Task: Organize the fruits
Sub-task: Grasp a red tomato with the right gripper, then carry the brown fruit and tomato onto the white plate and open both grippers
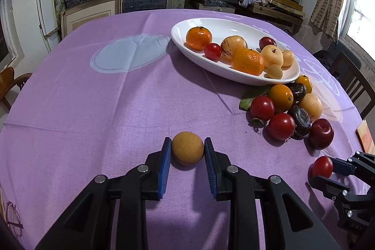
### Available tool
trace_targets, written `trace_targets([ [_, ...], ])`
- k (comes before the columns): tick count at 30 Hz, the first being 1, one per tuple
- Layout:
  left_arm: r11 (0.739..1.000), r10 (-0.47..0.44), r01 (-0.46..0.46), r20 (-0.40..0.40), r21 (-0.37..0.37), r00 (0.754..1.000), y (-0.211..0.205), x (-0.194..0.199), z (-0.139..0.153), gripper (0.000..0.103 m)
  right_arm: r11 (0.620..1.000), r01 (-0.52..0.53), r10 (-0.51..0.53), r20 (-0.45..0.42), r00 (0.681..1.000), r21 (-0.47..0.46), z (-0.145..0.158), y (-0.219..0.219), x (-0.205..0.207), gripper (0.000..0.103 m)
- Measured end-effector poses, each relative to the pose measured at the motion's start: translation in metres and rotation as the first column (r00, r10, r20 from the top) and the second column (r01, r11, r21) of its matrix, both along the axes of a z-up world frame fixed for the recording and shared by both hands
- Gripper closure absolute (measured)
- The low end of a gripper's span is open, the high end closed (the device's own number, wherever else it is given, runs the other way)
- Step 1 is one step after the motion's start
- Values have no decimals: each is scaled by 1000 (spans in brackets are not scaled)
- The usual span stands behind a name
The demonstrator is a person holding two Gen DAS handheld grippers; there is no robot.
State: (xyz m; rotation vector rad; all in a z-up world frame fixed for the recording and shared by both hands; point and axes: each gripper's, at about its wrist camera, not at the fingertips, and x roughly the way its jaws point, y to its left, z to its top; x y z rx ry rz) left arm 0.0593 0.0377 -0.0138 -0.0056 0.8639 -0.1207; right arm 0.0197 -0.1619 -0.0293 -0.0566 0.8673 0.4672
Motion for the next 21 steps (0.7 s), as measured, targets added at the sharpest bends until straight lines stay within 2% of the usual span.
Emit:
trace_targets([
  [15,998,-43,43,7,-42,999,-2,-3,1,75,1000,9,-10,25,1000,21,5,-5,-10,72],
  [19,1000,-14,12,74,27,997,-7,-10,11,75,999,13,-15,38,999,45,12,-10,-12,72],
  [21,999,-24,21,97,38,995,-14,-10,21,75,999,13,-16,56,998,53,23,-15,-9,72],
])
